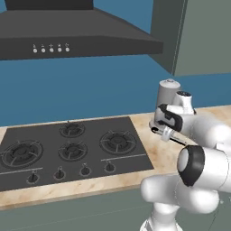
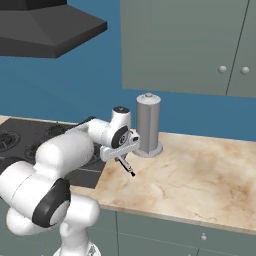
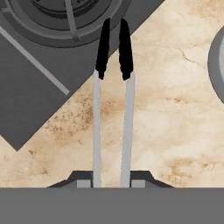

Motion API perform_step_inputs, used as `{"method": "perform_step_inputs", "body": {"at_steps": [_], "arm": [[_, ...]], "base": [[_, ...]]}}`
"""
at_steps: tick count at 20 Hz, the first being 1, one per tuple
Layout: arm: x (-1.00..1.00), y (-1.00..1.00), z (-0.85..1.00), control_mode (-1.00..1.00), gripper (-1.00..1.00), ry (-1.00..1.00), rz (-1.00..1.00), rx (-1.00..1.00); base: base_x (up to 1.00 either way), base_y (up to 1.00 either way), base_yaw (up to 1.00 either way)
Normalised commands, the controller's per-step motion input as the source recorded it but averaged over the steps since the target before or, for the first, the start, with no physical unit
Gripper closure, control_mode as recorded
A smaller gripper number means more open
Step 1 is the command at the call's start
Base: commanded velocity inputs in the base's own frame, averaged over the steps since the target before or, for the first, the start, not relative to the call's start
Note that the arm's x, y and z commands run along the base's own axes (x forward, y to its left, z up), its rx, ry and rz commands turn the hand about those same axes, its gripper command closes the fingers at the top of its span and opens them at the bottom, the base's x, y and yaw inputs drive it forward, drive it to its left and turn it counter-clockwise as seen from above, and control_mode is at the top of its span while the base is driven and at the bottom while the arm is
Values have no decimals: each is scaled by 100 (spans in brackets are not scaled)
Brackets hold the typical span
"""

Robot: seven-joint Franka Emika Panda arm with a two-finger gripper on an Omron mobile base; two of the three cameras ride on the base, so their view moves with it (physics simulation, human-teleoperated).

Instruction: Pick up the tongs from the counter and place them near the plate next to the oven.

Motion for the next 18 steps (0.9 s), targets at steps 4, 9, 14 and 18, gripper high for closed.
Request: {"method": "perform_step_inputs", "body": {"at_steps": [4, 9, 14, 18], "arm": [[-54, 5, 40, -100, 100, 0, 0, 2], [-44, 5, 38, -100, 100, 1, 0, 0], [-20, 6, 20, -100, 100, 6, 0, -1], [0, 0, 0, -100, 100, 0, 0, 0]], "base": [[0, 0, 0], [0, 0, 0], [0, 0, 0], [0, 0, 0]]}}
